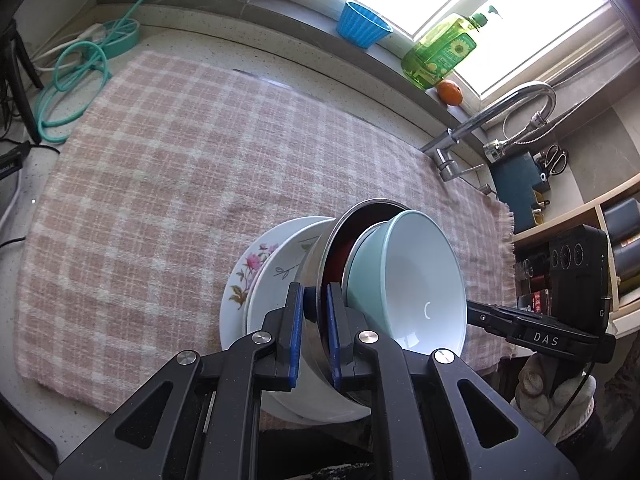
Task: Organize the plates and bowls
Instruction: 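Lift the bowl stack and carry it over the plate stack, then lower the bowl stack onto the plates and open the right gripper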
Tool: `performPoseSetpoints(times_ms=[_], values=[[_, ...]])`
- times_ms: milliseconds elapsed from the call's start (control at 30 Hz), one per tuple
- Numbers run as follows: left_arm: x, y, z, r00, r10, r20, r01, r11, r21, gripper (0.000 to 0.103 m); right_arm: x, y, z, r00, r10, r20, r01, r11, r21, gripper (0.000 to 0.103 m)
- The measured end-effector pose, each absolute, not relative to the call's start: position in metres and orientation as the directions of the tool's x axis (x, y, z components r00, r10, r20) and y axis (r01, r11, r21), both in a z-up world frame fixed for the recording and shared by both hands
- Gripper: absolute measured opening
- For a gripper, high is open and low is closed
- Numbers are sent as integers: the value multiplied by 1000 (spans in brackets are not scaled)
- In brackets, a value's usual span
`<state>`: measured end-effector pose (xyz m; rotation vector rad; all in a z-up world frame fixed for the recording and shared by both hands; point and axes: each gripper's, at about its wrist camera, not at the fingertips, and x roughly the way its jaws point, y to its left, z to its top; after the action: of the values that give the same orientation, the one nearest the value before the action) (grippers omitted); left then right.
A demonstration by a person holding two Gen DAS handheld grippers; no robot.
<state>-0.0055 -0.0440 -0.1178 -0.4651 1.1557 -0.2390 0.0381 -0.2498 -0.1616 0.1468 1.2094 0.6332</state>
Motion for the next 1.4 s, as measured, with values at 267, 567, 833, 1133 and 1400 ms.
performPoseSetpoints(times_ms=[267,567,833,1133,1400], values=[[-8,-45,-120,388,-403,-829,-64,886,-460,9,36,-249,-164,202,532,-822,-375,818,437,13],[-8,-45,-121,386,-400,-831,-69,886,-459,9,34,-247,-164,191,524,-830,-397,815,422,13],[-11,-41,-121,390,-397,-831,-71,886,-458,8,33,-245,-159,203,525,-827,-409,813,415,14],[-18,-37,-114,413,-376,-830,-77,893,-443,8,29,-249,-158,221,509,-832,-420,819,390,17],[-34,-40,-106,442,-324,-836,-85,913,-399,11,16,-262,-146,278,493,-824,-449,826,342,22]])
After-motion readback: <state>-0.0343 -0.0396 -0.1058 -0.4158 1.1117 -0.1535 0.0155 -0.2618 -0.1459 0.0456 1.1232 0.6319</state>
